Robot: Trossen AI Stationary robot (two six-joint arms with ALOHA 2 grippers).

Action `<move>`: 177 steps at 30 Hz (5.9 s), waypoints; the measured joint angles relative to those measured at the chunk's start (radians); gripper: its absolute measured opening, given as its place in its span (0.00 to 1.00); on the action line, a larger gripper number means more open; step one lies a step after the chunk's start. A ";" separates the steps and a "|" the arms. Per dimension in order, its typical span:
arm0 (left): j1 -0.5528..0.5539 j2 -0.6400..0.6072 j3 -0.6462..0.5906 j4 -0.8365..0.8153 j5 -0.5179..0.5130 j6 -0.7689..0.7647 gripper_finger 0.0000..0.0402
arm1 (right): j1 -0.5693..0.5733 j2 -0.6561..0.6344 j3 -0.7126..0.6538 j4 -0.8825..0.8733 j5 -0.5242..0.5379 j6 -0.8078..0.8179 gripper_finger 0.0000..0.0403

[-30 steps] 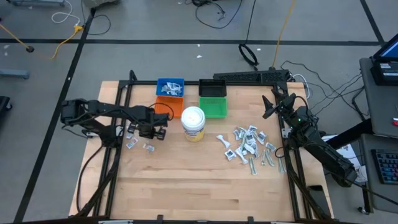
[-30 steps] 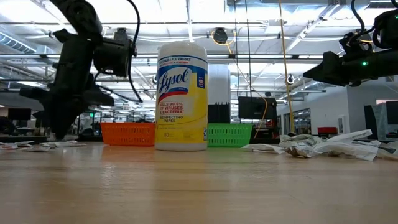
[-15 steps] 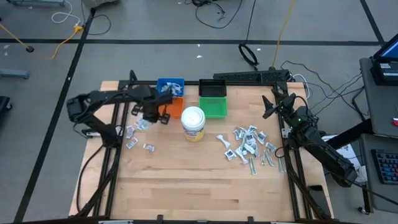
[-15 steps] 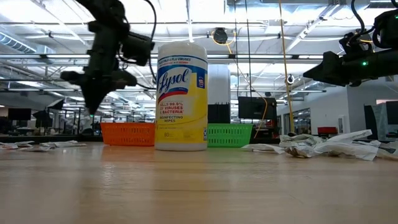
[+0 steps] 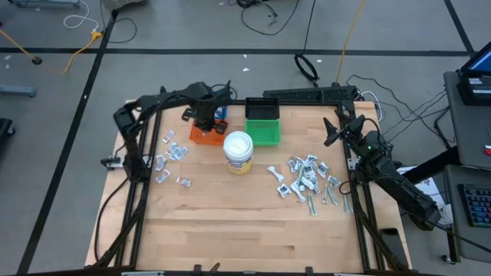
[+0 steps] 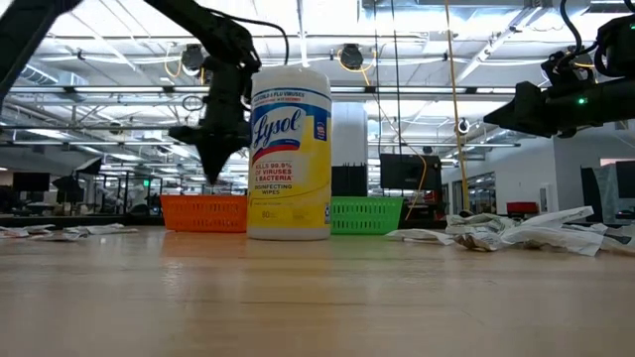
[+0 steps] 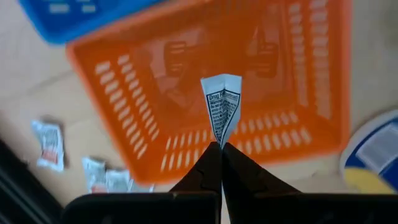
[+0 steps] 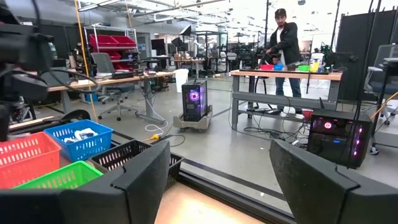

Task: Pick & Place First Aid Supplies
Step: Put the orange ointment pack into the orange bin

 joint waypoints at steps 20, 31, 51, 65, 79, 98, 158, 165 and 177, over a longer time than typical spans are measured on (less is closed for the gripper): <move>0.011 0.093 0.102 0.001 -0.018 0.011 0.45 | 0.000 0.000 0.000 0.000 0.000 0.000 0.68; -0.014 -0.019 0.036 0.016 0.000 -0.137 0.69 | 0.000 0.000 0.000 0.000 0.000 0.000 0.68; -0.315 -0.407 -0.525 0.155 0.106 -0.803 0.62 | 0.000 0.000 0.000 0.000 0.000 0.000 0.68; -0.493 -0.475 -0.739 0.292 0.203 -1.061 0.63 | 0.000 0.000 0.000 0.000 0.000 0.000 0.67; -0.505 -0.479 -0.895 0.499 0.212 -1.075 0.63 | 0.000 0.000 0.000 0.000 0.000 0.000 0.68; -0.406 -0.473 -0.860 0.453 0.198 -0.845 0.04 | 0.000 0.000 0.000 0.000 0.000 0.000 0.68; 0.029 0.104 0.126 0.019 0.057 0.016 0.46 | 0.000 0.000 0.000 0.000 0.000 0.000 0.67; 0.009 -0.041 -0.007 0.042 0.038 -0.036 0.60 | 0.000 0.000 0.000 0.000 0.000 0.000 0.68; -0.068 -0.359 -0.432 0.102 0.053 -0.251 0.62 | 0.000 0.000 0.000 0.000 0.000 0.000 0.68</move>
